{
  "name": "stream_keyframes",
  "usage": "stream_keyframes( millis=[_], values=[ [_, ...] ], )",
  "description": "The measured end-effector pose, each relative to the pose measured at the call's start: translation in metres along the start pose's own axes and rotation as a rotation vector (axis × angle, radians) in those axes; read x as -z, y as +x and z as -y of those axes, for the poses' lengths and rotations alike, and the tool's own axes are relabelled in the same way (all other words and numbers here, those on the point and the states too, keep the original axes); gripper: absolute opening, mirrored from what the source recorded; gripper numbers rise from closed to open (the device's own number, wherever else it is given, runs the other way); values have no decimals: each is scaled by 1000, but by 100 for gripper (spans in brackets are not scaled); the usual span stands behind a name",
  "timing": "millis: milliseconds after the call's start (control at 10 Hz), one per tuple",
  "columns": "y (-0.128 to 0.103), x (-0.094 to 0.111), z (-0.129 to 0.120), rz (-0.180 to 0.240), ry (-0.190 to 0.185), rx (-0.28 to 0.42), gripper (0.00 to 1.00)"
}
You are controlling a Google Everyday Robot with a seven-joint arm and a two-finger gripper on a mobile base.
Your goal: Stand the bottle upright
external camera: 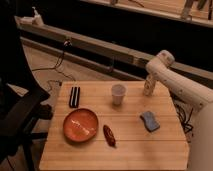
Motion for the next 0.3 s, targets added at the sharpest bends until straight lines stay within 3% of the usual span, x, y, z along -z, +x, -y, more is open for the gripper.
stream_keyframes(
  millis=[300],
  values=[
    [1, 0, -4, 10, -3, -10, 76]
  ],
)
